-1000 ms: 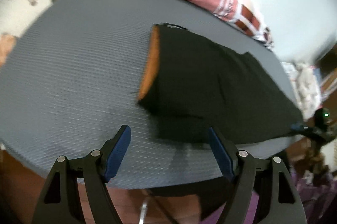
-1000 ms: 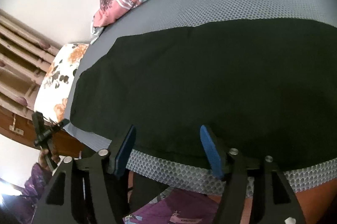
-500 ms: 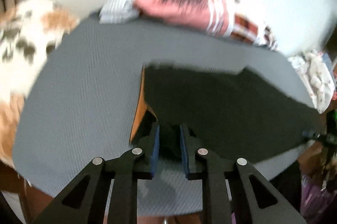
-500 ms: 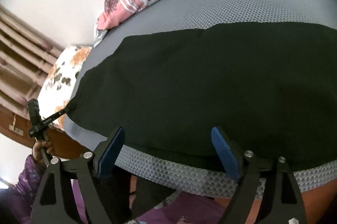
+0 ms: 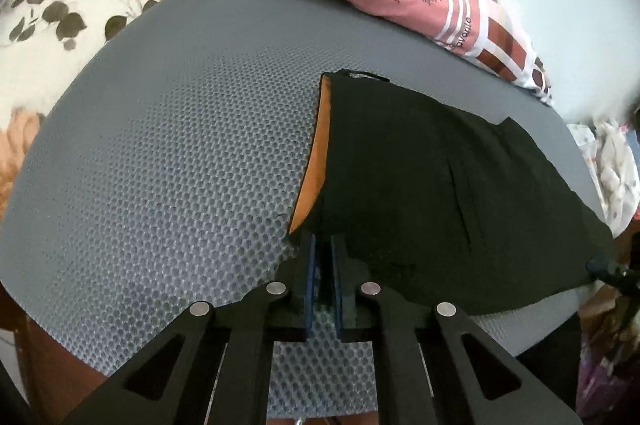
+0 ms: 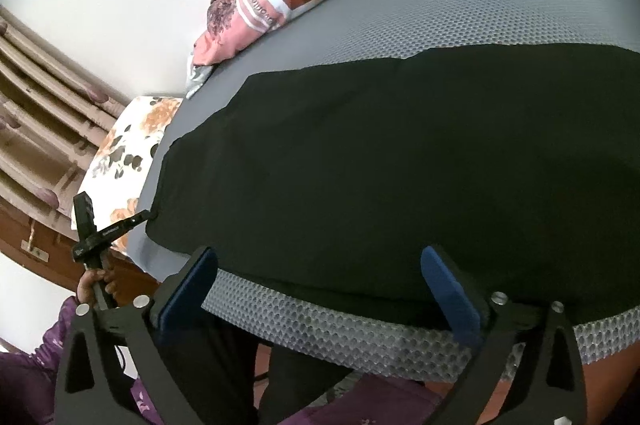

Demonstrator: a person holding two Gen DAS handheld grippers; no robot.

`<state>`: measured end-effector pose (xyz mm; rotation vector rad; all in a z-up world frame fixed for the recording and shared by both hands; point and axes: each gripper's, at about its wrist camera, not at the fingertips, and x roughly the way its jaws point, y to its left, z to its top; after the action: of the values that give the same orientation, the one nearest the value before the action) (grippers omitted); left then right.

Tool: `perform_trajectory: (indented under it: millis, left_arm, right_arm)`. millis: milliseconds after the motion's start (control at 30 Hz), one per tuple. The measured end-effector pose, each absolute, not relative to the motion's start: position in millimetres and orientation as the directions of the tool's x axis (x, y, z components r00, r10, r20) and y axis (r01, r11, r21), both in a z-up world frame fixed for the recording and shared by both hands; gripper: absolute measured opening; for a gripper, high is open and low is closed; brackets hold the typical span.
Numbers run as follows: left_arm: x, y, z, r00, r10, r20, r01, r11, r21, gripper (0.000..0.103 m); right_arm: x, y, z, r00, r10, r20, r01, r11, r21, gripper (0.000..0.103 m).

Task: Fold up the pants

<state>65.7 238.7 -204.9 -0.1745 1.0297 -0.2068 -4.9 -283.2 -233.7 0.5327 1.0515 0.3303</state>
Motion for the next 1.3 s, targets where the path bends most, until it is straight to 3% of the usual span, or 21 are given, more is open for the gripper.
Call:
perform_trajectory:
  millis: [100, 167, 233, 300, 467, 500, 533, 733, 967, 1100, 1300]
  left_arm:
    - [64.8, 241.9, -204.4, 0.486, -0.296, -0.822, 0.078, 0.952, -0.297, 0.011]
    - [61.8, 251.0, -202.0, 0.491, -0.322, -0.809, 0.042, 0.937, -0.348, 0.021]
    - [57.4, 262.1, -199.1, 0.501, -0.367, -0.784, 0.010, 0.908, -0.419, 0.047]
    - [54.7, 268.0, -199.6, 0.500, -0.399, -0.769, -0.011, 0.885, -0.466, 0.054]
    - [61.8, 248.7, -213.6, 0.407, -0.453, -0.793, 0.063, 0.880, -0.471, 0.054]
    - [62.7, 240.1, -214.7, 0.399, -0.446, -0.801, 0.094, 0.889, -0.448, 0.052]
    - [63.9, 231.7, -216.2, 0.388, -0.419, -0.821, 0.113, 0.906, -0.409, 0.040]
    - [65.2, 208.3, -198.2, 0.435, -0.315, -0.844, 0.166, 0.949, -0.268, 0.023]
    - [91.9, 178.6, -124.9, 0.604, -0.324, -0.728, 0.305, 0.938, -0.164, 0.019]
    - [106.2, 200.7, -176.4, 0.524, -0.286, -0.802, 0.230, 0.954, -0.191, 0.018]
    - [91.8, 213.7, -193.4, 0.557, -0.309, -0.771, 0.197, 0.951, -0.239, 0.018]
  right_arm:
    - [-2.4, -279.7, -233.1, 0.456, 0.485, -0.746, -0.018, 0.843, 0.537, 0.103]
    - [-1.1, -280.8, -232.4, 0.452, 0.486, -0.748, -0.002, 0.839, 0.544, 0.103]
    - [0.4, -286.3, -229.6, 0.466, 0.515, -0.719, 0.024, 0.805, 0.592, 0.102]
    - [3.4, -287.3, -225.0, 0.480, 0.536, -0.694, 0.024, 0.783, 0.622, 0.102]
    - [22.9, -266.2, -221.4, 0.447, 0.535, -0.717, -0.017, 0.807, 0.591, 0.102]
    - [25.6, -262.0, -222.1, 0.441, 0.534, -0.722, -0.023, 0.810, 0.586, 0.102]
    - [26.3, -259.0, -222.8, 0.437, 0.534, -0.724, -0.027, 0.812, 0.583, 0.102]
    - [26.7, -248.6, -232.2, 0.411, 0.528, -0.743, -0.035, 0.824, 0.566, 0.102]
    - [22.9, -243.6, -236.7, 0.432, 0.519, -0.737, -0.053, 0.831, 0.554, 0.102]
    - [17.5, -238.9, -237.4, 0.448, 0.507, -0.736, -0.068, 0.840, 0.538, 0.102]
    - [16.8, -234.3, -236.7, 0.438, 0.506, -0.743, -0.094, 0.848, 0.522, 0.103]
